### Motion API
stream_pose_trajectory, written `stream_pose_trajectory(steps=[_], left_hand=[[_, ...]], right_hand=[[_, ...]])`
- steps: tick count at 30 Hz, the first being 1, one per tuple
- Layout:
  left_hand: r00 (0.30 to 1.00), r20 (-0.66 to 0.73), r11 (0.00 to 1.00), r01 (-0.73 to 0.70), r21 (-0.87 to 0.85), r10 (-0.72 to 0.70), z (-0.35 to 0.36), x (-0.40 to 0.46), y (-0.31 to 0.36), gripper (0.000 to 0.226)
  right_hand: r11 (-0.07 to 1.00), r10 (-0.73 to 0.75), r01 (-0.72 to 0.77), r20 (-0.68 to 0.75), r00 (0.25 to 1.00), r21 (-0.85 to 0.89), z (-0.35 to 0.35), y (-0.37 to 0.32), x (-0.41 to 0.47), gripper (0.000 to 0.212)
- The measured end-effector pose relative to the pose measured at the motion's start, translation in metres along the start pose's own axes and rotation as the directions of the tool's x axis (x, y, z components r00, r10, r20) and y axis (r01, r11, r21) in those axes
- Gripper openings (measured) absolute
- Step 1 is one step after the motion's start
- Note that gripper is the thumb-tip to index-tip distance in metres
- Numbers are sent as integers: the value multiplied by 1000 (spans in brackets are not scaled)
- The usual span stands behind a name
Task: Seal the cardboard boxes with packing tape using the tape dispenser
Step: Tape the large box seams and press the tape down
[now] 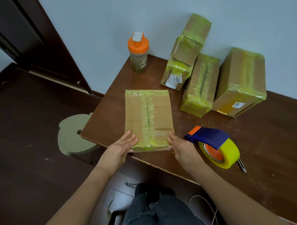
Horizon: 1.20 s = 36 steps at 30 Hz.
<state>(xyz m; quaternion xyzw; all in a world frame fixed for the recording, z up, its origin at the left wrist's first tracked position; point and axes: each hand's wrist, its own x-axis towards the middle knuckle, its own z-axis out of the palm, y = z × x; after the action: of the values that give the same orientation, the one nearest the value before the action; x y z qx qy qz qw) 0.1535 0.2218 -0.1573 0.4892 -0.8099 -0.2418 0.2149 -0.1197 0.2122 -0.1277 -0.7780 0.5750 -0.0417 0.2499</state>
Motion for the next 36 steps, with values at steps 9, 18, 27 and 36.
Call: stream_pose_trajectory(steps=[9,18,27,36], left_hand=[[997,-50,996,55,-71,-59,0,-2,1,44],[996,-48,996,-68,56,71,0,-1,-2,52],[996,-86,999,-9,-31,6,15,2,11,48],[994,-112,997,-17,-77,8,16,5,7,52]], right_hand=[[987,-160,163,-241,957,-7,26,-8,-11,47],[989,-123,136,-200,972,52,25,-7,7,66],[975,-173,213,-385,907,66,35,-20,3,32],[985,-144,167,-343,928,40,25,-30,8,31]])
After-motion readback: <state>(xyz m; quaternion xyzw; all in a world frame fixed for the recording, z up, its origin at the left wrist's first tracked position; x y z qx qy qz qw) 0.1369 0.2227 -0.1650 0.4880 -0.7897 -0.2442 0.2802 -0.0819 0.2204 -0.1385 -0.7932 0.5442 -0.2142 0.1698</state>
